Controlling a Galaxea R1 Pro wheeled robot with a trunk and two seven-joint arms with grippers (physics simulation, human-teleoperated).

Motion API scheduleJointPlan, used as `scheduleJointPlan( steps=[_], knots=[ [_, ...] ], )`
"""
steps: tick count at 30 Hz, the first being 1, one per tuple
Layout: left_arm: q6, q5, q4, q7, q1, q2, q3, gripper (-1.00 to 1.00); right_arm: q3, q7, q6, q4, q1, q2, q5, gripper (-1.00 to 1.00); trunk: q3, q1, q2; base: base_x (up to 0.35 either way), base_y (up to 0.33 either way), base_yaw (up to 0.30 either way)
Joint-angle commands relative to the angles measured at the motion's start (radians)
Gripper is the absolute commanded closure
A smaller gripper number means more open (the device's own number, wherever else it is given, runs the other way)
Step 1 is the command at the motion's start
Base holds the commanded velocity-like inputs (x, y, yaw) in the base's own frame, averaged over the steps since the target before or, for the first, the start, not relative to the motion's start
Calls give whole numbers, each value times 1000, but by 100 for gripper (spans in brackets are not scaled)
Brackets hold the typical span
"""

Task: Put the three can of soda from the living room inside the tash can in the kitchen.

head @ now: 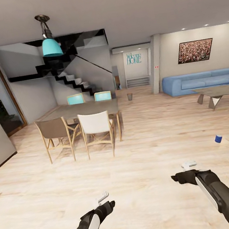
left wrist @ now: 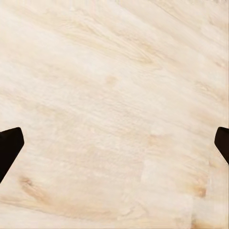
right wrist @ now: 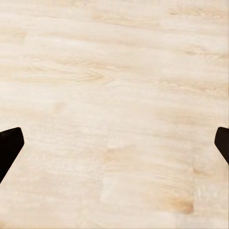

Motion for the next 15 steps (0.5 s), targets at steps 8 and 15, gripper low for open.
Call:
scheduleJointPlan(
  steps=[8, 15],
  knots=[
    [1, 0, 1, -3, 0, 0, 0, -100, 0, 2, 8, -7, 0, 1, -1, -100, 0, 0, 0, 327, -183, 0],
    [10, 3, 3, -10, 0, 2, 2, -100, 5, 3, 127, -8, 0, 7, -1, -100, 0, 0, 0, 327, -183, -105]
  ],
)
